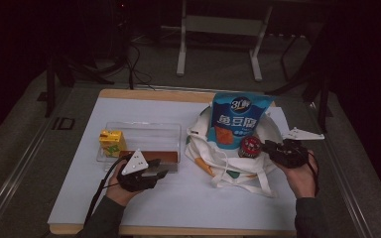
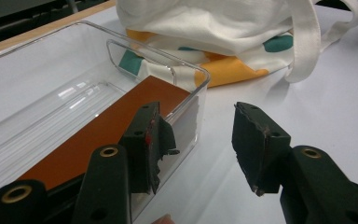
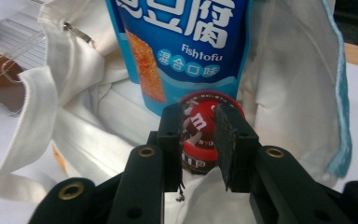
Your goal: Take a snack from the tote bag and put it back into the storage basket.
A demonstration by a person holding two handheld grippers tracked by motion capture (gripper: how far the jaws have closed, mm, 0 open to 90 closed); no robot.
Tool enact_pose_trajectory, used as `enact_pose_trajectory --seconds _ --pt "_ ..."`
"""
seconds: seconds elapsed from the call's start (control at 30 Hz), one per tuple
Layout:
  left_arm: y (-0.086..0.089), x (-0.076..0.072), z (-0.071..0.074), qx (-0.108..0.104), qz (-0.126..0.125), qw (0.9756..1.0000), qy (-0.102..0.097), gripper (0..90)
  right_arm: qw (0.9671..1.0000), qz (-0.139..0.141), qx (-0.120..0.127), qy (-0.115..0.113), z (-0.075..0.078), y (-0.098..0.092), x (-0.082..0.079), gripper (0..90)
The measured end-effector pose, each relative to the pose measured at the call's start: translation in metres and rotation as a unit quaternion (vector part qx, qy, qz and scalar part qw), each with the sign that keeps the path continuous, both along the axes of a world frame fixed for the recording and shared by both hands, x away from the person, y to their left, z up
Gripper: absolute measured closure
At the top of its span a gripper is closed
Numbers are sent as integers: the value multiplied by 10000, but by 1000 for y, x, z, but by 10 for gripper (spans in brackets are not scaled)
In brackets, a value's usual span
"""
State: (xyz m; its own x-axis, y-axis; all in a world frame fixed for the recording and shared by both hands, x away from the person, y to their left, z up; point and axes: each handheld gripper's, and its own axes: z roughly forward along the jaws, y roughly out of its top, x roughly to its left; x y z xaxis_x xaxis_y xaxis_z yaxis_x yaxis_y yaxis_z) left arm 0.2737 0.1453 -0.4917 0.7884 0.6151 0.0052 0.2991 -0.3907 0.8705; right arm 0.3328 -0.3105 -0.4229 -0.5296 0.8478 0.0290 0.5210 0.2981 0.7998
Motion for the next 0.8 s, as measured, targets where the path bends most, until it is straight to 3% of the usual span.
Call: enact_pose_trajectory --seconds 0.3,0.4,0.63,0.8 --pt "-3 -1 -10 124 -66 9999 13 505 9999 -81 51 103 3 -2 18 667" --pt "-4 0 -15 60 -160 9998 48 514 9998 -87 132 145 6 -4 23 654" --pt "-8 2 -24 207 -221 9995 127 505 9995 -117 216 199 11 -6 33 616" --pt "-9 4 -32 133 -309 9992 198 500 9990 -115 369 218 13 -6 40 591"
